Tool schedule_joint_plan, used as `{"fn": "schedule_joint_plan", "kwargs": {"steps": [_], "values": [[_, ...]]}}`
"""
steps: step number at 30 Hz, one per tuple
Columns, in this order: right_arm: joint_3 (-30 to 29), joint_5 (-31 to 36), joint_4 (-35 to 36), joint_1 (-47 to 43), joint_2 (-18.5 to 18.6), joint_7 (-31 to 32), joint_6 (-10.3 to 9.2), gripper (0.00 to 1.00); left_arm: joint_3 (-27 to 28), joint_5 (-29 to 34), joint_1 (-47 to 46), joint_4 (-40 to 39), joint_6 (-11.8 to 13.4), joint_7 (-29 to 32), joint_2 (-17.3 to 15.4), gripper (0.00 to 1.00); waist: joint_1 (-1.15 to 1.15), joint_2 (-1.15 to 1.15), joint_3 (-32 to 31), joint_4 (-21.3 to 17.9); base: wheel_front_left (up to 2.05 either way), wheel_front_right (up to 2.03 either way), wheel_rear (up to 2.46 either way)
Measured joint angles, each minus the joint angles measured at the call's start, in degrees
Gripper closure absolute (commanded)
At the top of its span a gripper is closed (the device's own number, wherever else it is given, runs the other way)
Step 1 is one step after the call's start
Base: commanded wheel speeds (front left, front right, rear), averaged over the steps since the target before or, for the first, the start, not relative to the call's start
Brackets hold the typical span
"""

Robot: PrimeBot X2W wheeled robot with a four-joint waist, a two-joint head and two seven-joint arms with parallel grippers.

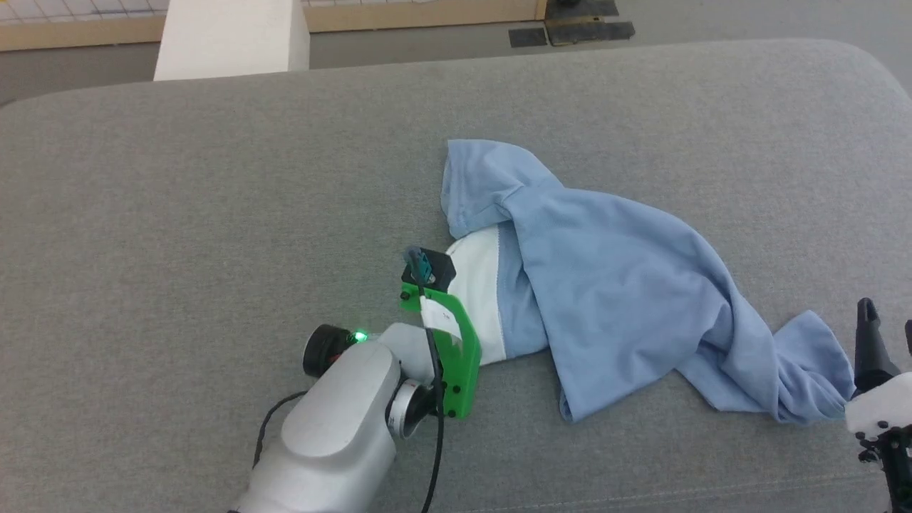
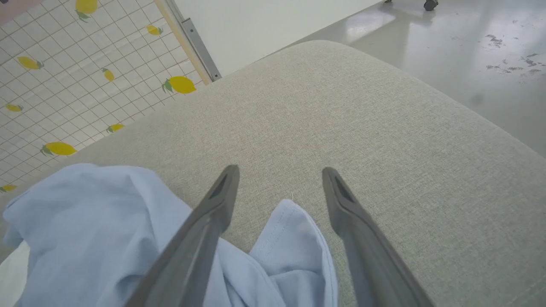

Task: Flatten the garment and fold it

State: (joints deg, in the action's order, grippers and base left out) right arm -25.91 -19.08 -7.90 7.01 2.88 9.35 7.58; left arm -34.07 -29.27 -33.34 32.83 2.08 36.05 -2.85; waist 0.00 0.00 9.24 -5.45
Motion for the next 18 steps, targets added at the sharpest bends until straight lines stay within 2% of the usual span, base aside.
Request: {"fn": "schedule_joint_plan", "kwargs": {"steps": [3,5,6,10,14,15,16,18], "values": [[0.3,-0.1,-0.6,0.0,0.0,-0.3,0.00,0.00,-0.8,0.5,-0.3,1.8,0.3,0.6,-0.1,0.00,0.00,0.00,0.6,-0.6,0.00,0.00,0.00],[0.6,-0.1,-1.0,0.0,0.0,-0.5,0.00,0.00,-0.7,0.4,-0.6,2.1,0.0,0.6,-0.1,0.89,0.00,0.00,1.0,-0.8,0.00,0.00,0.00],[0.8,-0.1,-1.2,0.0,0.0,-0.6,0.00,0.00,-0.6,0.3,-0.6,2.3,-0.1,0.3,-0.1,1.00,0.00,0.00,1.1,-0.8,0.00,0.00,0.00],[1.4,-0.2,-2.1,0.0,0.0,-0.8,0.00,0.00,0.7,-1.6,-0.4,2.7,-0.9,-0.5,-0.3,1.00,0.00,0.00,1.0,-0.1,0.00,0.00,0.00],[2.0,-0.2,-3.2,0.0,0.0,-1.0,0.00,0.00,4.5,-4.7,0.2,1.1,-0.6,-2.6,-1.2,1.00,0.00,0.00,0.5,0.8,0.00,0.00,0.00],[2.0,-0.2,-3.3,0.0,0.0,-1.2,0.00,0.00,5.7,-5.3,0.2,0.1,-0.2,-3.1,-1.9,1.00,0.00,0.00,0.4,1.1,0.00,0.00,0.00],[2.0,-0.1,-3.8,0.0,0.0,-1.1,0.00,0.00,9.9,-6.0,0.1,-3.2,1.7,-5.2,-5.2,1.00,0.00,0.00,-0.1,2.1,0.00,0.00,0.00],[2.1,0.0,-3.9,0.0,0.0,-1.1,0.00,0.00,12.3,-6.1,0.0,-5.0,3.4,-6.1,-7.6,1.00,0.00,0.00,-0.4,2.8,0.00,0.00,0.00]]}}
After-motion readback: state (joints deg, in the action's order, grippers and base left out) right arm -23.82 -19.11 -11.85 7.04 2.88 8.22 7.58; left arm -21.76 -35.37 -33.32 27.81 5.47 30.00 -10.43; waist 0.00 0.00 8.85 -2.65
